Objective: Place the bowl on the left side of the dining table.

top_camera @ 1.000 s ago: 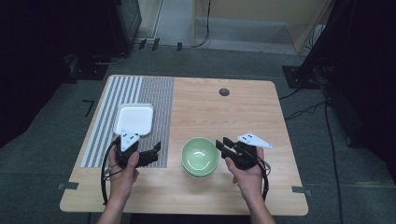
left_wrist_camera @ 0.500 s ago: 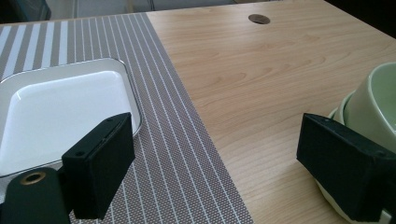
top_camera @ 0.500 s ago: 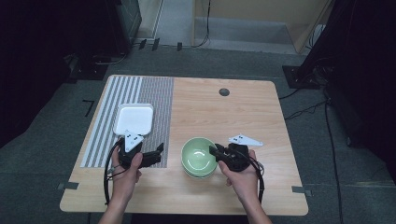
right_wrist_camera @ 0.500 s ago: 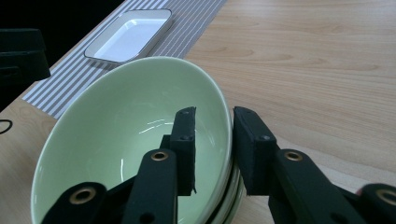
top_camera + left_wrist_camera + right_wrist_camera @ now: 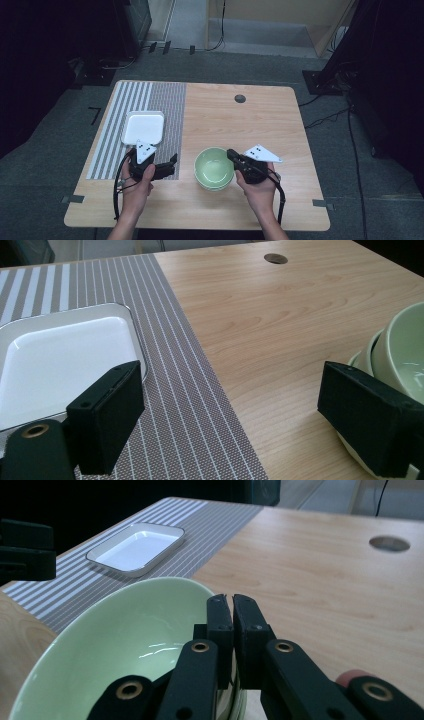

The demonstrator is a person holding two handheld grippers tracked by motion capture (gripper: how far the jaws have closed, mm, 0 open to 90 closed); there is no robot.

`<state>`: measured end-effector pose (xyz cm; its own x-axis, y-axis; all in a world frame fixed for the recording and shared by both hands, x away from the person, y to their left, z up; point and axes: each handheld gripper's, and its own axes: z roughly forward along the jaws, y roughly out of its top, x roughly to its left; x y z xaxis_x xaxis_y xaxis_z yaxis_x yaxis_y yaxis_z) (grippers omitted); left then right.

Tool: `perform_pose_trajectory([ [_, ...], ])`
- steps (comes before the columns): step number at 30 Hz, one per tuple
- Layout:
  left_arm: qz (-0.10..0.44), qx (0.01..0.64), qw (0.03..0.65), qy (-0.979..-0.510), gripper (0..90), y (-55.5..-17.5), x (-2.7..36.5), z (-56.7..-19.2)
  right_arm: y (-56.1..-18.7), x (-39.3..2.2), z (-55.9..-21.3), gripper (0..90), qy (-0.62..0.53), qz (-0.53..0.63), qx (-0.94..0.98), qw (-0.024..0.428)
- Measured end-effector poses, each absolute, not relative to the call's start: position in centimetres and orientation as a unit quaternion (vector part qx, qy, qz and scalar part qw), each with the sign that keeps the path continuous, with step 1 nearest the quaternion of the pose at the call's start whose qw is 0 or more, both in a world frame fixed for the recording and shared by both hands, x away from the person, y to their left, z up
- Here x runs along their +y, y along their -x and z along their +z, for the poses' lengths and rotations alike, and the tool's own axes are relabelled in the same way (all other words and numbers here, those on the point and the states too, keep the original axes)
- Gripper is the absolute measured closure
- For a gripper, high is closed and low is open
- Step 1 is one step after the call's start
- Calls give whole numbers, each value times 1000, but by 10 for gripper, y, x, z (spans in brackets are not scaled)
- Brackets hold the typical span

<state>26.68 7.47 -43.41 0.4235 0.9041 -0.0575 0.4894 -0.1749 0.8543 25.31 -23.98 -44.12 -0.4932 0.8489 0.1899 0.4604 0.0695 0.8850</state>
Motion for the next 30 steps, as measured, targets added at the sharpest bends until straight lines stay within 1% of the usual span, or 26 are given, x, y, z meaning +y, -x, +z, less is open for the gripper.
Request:
perform_pose_trajectory([
  [3,239,482,428,-726,109,-268,76,-435,-254,-246,-437,757,-488,491,701,171],
  [5,239,482,428,-727,109,-268,76,-435,-253,-247,-437,729,-487,487,706,165],
  [7,238,482,428,-727,109,-268,76,-435,-253,-246,-437,718,-488,483,708,163],
  [9,237,482,428,-727,109,-268,76,-435,-252,-241,-439,754,-493,465,715,169],
  [12,237,482,427,-727,110,-268,76,-436,-252,-237,-439,765,-498,453,719,173],
  [13,237,482,427,-727,109,-268,76,-436,-252,-233,-440,789,-503,443,722,172],
  [14,236,483,427,-727,109,-268,76,-436,-252,-233,-440,789,-503,443,722,172],
  [15,236,483,427,-727,110,-268,76,-436,-251,-231,-439,833,-504,437,723,180],
  [16,236,483,427,-727,110,-268,76,-436,-251,-231,-439,833,-504,437,723,180],
  [18,236,484,426,-727,110,-268,76,-436,-249,-228,-440,866,-498,429,726,202],
  [24,237,487,427,-724,119,-269,77,-435,-246,-229,-447,865,-450,462,724,244],
  [26,237,487,428,-724,120,-269,77,-435,-247,-229,-446,858,-461,462,721,234],
  [28,238,486,429,-724,120,-268,77,-435,-250,-230,-441,819,-474,444,732,207],
  [29,238,484,429,-724,120,-268,76,-435,-250,-230,-441,819,-474,444,732,207],
  [30,237,483,429,-725,120,-268,75,-434,-251,-230,-441,810,-478,435,738,197],
])
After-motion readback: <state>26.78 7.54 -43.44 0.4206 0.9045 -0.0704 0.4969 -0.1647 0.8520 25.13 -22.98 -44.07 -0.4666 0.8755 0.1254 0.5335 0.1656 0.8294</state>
